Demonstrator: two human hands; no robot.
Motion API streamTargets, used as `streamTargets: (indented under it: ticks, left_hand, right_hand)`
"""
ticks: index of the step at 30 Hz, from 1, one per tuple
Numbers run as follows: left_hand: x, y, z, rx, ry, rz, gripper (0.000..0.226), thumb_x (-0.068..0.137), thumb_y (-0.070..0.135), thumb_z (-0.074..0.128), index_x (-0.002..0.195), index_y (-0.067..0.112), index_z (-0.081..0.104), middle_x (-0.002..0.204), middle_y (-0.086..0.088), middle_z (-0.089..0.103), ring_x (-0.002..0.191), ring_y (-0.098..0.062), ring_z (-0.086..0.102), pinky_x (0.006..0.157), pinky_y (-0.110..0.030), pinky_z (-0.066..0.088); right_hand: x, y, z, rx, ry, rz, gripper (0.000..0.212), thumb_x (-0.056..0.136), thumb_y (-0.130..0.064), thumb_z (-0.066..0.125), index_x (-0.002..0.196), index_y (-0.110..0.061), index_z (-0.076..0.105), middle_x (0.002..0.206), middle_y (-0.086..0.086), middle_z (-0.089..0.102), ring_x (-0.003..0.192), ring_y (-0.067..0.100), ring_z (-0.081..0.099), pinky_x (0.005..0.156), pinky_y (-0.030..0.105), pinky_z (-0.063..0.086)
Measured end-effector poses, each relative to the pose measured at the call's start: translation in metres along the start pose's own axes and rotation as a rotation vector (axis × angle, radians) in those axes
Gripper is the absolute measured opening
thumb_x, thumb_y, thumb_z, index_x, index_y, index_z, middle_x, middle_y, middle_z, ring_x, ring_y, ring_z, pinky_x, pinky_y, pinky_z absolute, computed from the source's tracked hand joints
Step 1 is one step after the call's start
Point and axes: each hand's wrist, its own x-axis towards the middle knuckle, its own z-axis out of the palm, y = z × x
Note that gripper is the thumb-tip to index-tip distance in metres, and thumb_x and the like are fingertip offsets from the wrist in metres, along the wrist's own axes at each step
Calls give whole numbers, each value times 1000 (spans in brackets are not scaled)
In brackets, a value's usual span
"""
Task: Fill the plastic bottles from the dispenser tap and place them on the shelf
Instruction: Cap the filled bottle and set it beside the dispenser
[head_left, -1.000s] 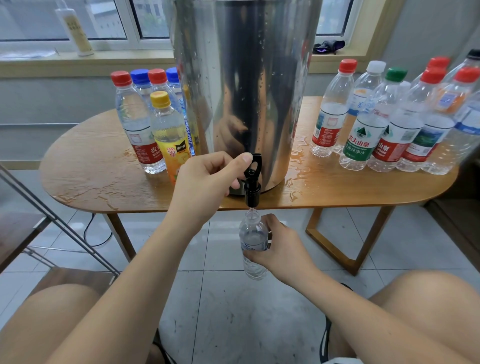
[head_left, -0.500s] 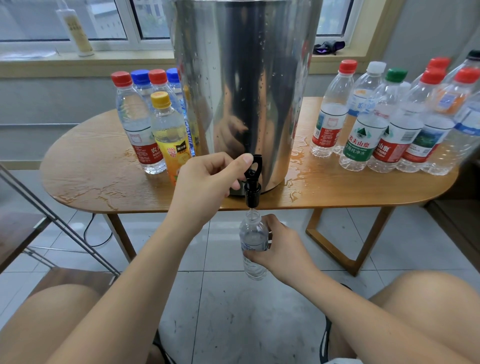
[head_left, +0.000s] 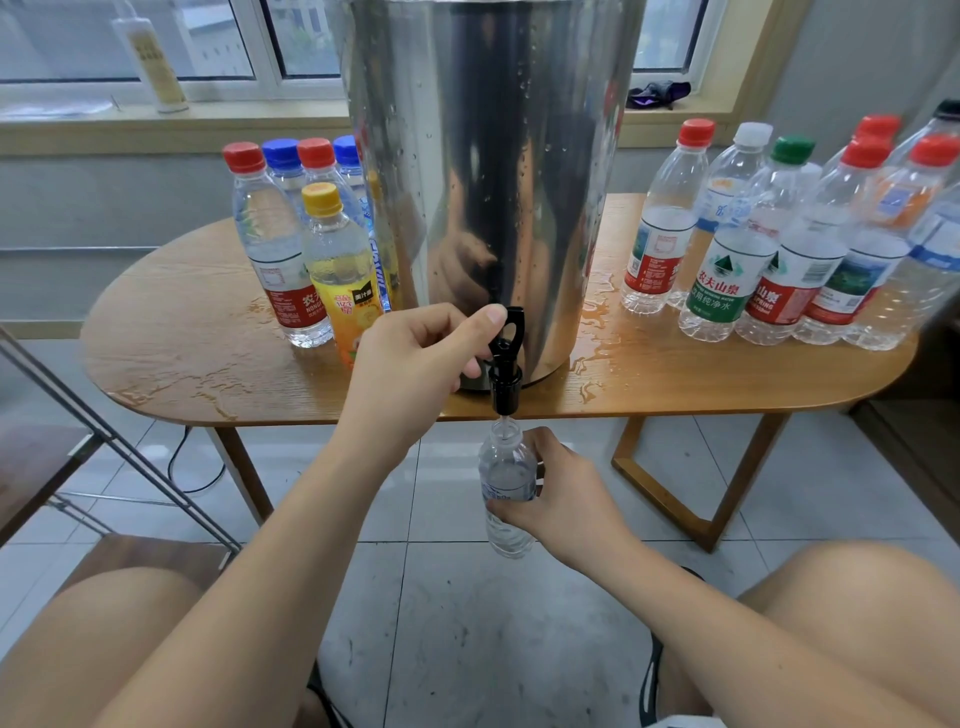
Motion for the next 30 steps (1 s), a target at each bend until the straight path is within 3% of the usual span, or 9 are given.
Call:
streamTargets:
  ticks: [30]
  left_hand:
    - [2, -3, 1, 4, 10, -3, 48, 100, 52, 72, 79, 10, 76, 72, -11, 73, 67, -15, 60, 77, -37, 56]
  right_hand:
    - [-1, -2, 0, -19, 0, 2, 69, 71, -48, 94, 126, -34, 55, 117, -16, 67, 105, 13, 67, 88, 40, 62]
